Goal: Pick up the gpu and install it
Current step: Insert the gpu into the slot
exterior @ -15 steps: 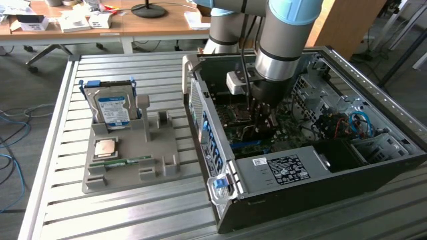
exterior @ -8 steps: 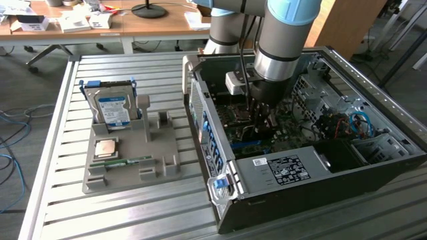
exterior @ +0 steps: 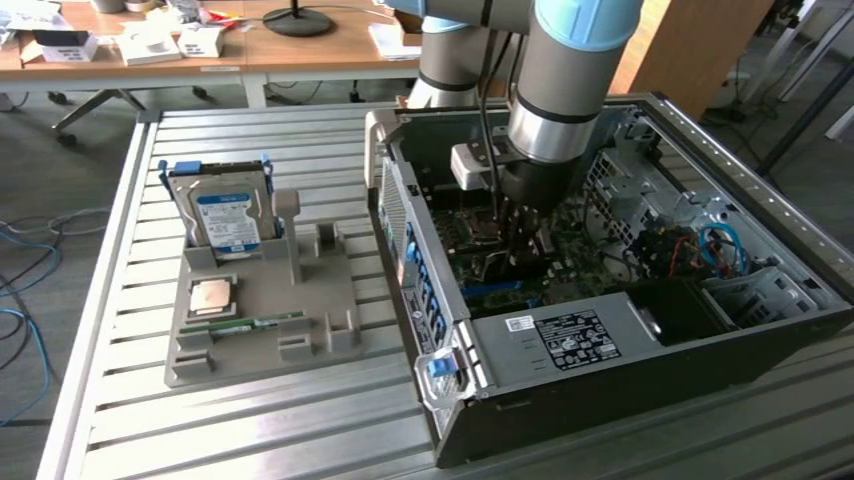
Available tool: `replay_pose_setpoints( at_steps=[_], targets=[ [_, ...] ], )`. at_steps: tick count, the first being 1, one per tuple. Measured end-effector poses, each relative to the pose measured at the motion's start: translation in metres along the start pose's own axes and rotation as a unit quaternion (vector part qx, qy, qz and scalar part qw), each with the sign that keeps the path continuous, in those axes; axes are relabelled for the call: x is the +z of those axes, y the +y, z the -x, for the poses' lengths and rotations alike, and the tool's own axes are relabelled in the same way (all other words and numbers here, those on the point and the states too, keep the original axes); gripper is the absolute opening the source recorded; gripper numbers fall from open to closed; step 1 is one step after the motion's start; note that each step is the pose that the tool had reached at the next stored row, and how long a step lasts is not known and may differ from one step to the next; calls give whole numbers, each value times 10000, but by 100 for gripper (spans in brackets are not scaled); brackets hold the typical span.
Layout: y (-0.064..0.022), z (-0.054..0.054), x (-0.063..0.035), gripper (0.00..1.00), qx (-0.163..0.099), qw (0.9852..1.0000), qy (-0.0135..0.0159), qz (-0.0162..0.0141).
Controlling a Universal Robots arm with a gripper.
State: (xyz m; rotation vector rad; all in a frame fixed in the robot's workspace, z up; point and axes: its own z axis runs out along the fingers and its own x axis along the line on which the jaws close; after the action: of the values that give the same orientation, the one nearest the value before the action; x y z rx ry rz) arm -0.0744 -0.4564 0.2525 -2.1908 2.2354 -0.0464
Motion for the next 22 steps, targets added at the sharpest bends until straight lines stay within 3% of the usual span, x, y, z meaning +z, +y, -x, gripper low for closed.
replay_pose_setpoints(
  at_steps=[22],
  targets=[
    [0,3,-8,26,0,10000,0,0]
  ],
)
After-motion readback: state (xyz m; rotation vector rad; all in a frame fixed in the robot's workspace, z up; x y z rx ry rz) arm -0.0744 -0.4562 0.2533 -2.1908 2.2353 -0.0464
